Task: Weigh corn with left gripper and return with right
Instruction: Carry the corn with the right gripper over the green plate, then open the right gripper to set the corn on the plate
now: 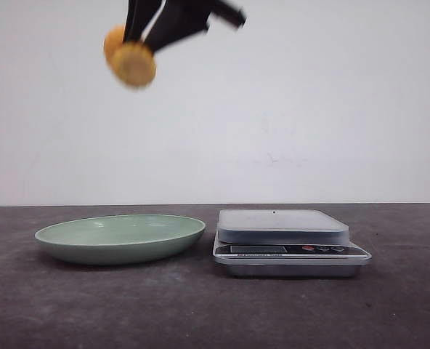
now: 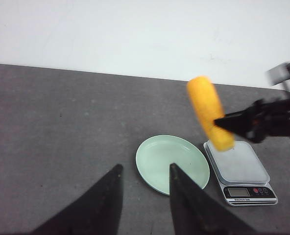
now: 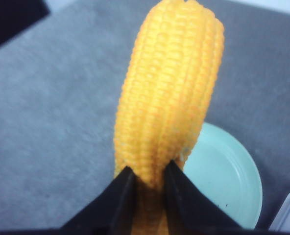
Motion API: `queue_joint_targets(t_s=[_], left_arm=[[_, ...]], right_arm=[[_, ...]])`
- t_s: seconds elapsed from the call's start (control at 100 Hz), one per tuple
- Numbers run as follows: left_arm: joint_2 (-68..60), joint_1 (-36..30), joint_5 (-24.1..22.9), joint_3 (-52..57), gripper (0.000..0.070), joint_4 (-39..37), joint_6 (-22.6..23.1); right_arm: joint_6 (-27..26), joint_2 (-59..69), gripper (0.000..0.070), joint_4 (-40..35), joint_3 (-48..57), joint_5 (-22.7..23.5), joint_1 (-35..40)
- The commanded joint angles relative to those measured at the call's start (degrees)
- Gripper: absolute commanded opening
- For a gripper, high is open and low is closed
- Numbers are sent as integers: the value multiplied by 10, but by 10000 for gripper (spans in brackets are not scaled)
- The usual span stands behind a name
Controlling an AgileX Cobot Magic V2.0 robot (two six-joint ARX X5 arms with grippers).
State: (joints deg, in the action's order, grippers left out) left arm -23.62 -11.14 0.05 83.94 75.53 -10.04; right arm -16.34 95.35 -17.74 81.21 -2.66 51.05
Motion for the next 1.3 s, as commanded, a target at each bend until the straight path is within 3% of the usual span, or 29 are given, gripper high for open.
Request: queue_joint_targets(t_s=[0.0,0.76,0.88,1.06,1.12,1.2,1.25,1.29], left_arm=[[-4,0,-1,9,161,-2,4],[-4,0,-1,9,161,13,3],[-4,0,-1,9,161,13,4],[-4,0,-1,9,161,12,4],[-4,0,-1,9,161,12,3],[-4,0,-1,9,162,12,3],[-4,0,-1,9,161,12,3],[-4,0,-1,9,161,12,3]], right_arm=[[-2,32,0,2,14,-4,7],[-17,179,3,2,14,12,-28],[-22,188,149,5,14,18,-29],[-28,193,190,10,14,17,-29],[-28,193,281,13,14,17,-29],[-28,193,490,19,14,16,-29],[-28,193,551,22,14,16,-29],[-28,192,559,25,14,16,-29]])
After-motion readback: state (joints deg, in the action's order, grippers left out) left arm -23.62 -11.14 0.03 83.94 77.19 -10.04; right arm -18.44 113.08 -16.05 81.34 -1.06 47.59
